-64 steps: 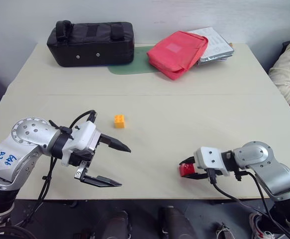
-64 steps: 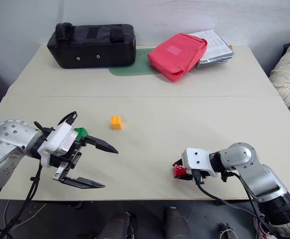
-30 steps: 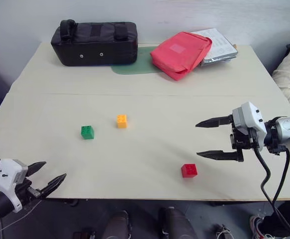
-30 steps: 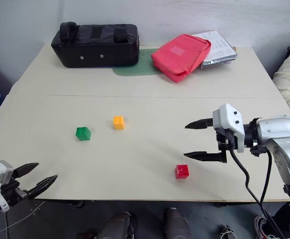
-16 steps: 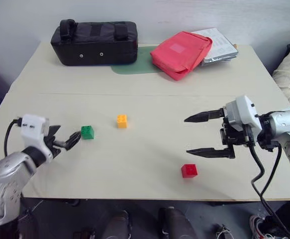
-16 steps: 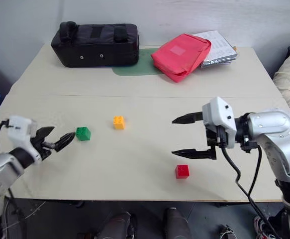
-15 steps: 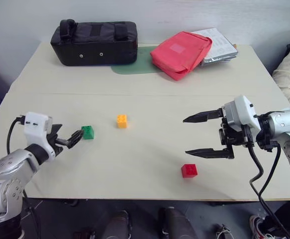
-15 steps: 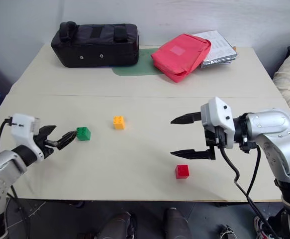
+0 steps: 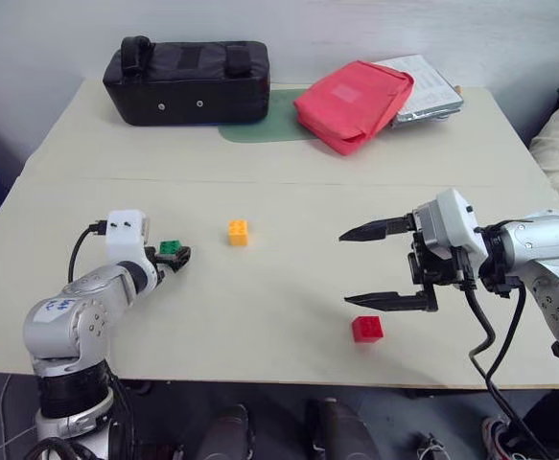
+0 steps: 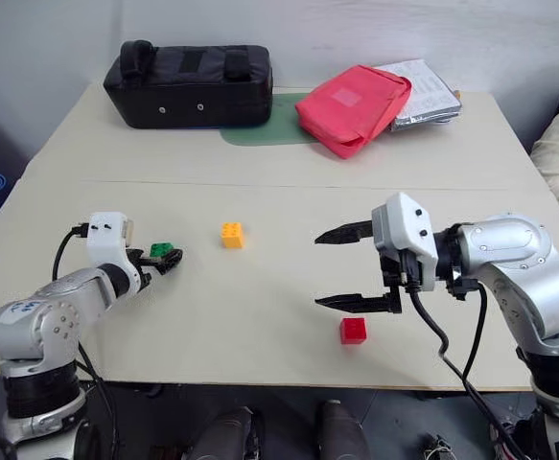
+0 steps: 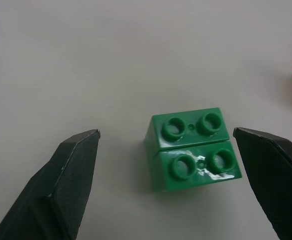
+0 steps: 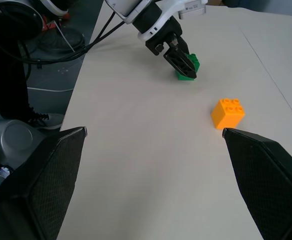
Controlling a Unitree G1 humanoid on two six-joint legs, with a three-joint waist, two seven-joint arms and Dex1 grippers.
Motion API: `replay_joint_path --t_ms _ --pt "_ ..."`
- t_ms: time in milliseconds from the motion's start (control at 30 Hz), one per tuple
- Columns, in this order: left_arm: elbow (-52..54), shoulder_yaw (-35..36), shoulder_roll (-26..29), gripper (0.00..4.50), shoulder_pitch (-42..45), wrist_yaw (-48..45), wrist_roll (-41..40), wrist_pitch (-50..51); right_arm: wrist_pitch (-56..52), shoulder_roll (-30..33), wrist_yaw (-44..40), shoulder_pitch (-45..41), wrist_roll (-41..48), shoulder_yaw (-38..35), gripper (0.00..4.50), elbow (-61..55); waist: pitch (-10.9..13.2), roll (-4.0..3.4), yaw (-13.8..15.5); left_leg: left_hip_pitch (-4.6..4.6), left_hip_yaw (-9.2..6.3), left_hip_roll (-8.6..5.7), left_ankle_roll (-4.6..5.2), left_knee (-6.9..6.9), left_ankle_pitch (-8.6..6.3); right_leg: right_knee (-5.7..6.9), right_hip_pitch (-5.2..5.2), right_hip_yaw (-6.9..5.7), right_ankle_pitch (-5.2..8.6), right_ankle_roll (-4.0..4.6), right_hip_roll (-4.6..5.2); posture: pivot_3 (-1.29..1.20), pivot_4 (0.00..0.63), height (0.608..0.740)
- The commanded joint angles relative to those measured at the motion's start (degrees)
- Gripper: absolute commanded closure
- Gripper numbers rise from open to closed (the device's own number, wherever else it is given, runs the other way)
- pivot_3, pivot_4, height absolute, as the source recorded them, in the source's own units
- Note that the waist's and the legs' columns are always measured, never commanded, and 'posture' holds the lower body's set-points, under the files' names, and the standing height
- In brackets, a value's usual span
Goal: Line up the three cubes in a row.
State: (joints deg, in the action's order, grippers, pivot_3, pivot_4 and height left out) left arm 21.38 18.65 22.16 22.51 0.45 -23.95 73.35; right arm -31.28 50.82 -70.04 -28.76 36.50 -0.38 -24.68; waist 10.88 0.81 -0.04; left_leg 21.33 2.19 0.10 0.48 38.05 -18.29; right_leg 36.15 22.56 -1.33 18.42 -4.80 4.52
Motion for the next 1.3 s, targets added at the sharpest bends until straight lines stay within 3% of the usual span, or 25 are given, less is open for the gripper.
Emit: replay_joint_path --t_ms 33,133,400,567,667,833,900,1033,1300 --pt "-0.35 -0.88 -0.58 0.0 0.97 0.18 1.37 0.1 0.67 -0.72 0.59 -1.2 0.56 -0.25 0.04 -1.9 0.0 0.0 0.01 0.0 0.0 0.0 0.0 0.0 0.0 0.0 0.0 0.0 0.0 0.0 0.0 0.0 0.15 0.74" --pt "-0.08 -0.91 -0.72 0.57 0.63 -0.44 1.21 1.82 0.75 -1.13 0.7 -1.57 0.4 0.21 0.0 -2.07 0.0 0.0 -0.08 0.0 0.01 0.0 -0.01 0.0 0.0 -0.03 0.01 0.0 0.0 0.0 -0.01 0.0 0.15 0.74" --pt "-0.17 -0.98 -0.18 3.0 0.68 -1.21 2.51 1.88 1.24 -1.93 1.16 -1.66 -0.45 1.08 0.0 -1.84 0.0 0.01 0.01 0.0 0.0 -0.01 -0.02 0.0 0.01 -0.02 0.0 0.01 0.0 0.0 0.0 0.0 0.15 0.74" --pt "-2.05 -1.04 6.24 2.98 -0.6 -10.06 0.61 -3.16 0.99 -1.34 0.69 -0.68 -0.53 0.86 0.0 -2.08 0.0 0.01 -0.07 0.0 0.0 0.0 -0.02 -0.01 0.01 -0.04 0.01 -0.01 0.0 0.0 0.0 0.0 0.15 0.74" --pt "-3.75 -2.18 13.37 2.98 -1.18 -23.57 -3.05 -10.08 1.06 -0.44 -0.07 -0.28 -0.91 0.61 0.0 -1.57 0.0 0.01 -0.19 0.01 0.0 0.02 -0.05 -0.02 0.01 -0.04 0.03 -0.01 0.01 0.02 -0.01 0.0 0.15 0.74" --pt "-2.85 -10.5 28.03 2.98 -4.87 -53.49 -3.95 -29.83 3.92 1.67 -1.4 2.44 -3.65 0.49 0.0 -1.04 0.0 0.01 -0.27 0.0 0.0 0.01 -0.06 -0.13 -0.01 -0.2 0.03 0.01 0.03 0.06 0.07 0.0 0.15 0.74" --pt "-3.01 -13.4 31.39 2.98 -4.9 -61.45 -3.79 -35.51 5.07 2.41 -1.66 3.78 -4.47 0.29 0.0 -1.16 0.02 -0.02 -0.1 -0.01 0.0 0.01 -0.06 -0.22 -0.03 -0.3 0.02 0.0 0.06 0.12 0.1 0.0 0.15 0.74" --pt "-2.06 -22.36 31.48 2.98 -0.35 -71.87 -4.29 -39.41 5.01 4.17 -1.55 9.29 -3.74 -1.97 0.0 -4.04 0.02 -0.03 0.16 0.04 -0.06 0.0 -0.01 -0.28 -0.05 -0.34 0.03 -0.07 0.1 0.18 0.15 0.0 0.15 0.74" --pt "-2.45 -34.02 25.53 2.98 3.5 -72.93 2.54 -44.88 6.43 8.57 -2.61 20.78 -3.98 -6.63 0.0 -9.21 0.02 -0.03 -0.17 0.06 -0.02 0.05 0.08 -0.24 -0.05 -0.22 0.04 -0.01 0.07 0.13 0.0 0.0 0.15 0.74"
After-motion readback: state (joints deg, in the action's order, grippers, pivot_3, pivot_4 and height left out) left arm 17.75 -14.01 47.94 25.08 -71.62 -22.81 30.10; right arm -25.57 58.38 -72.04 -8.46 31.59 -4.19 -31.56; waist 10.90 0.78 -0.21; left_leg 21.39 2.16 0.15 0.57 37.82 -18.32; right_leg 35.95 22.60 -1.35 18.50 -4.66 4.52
